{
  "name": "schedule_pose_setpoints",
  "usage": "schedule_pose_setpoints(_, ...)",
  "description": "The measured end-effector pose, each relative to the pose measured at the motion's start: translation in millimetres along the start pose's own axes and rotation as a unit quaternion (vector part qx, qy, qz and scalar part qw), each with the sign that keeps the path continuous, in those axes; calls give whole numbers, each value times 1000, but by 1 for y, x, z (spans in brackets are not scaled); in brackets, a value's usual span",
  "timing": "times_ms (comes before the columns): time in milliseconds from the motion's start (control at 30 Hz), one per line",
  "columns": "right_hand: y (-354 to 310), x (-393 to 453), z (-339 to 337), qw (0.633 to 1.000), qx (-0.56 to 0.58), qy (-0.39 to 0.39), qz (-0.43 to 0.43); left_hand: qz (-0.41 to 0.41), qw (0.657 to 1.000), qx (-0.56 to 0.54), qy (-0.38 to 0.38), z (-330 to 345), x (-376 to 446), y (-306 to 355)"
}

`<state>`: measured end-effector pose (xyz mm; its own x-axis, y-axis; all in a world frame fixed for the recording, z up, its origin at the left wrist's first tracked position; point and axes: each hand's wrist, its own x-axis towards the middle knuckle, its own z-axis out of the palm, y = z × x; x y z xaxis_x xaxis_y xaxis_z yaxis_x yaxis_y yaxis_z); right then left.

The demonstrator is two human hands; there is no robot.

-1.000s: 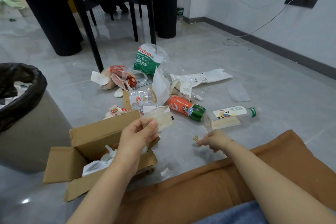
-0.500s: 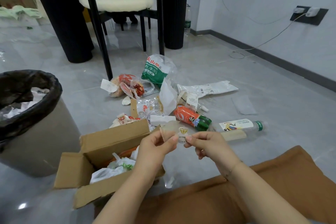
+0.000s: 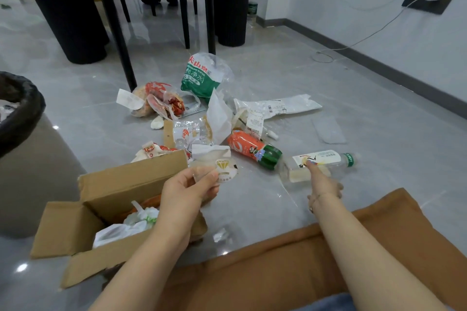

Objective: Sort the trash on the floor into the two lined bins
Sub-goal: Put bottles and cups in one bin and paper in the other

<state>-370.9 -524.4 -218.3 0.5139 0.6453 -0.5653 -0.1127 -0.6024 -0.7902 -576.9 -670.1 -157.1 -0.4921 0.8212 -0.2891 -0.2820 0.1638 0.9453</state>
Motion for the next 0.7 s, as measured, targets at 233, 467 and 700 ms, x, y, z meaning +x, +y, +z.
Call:
schedule_pose_setpoints(233,-26,41,27,999,-27,43,16,-4,1000,1,23,-4,9,1)
schedule_pose_setpoints(467,-15,68,61,1000,-2,9,30,-15,1000,-3,27,-7,21,3)
schedule_pose_setpoints(700,-6,21,29,980,-59,-179,55,3,999,-36,14,-16,22,13)
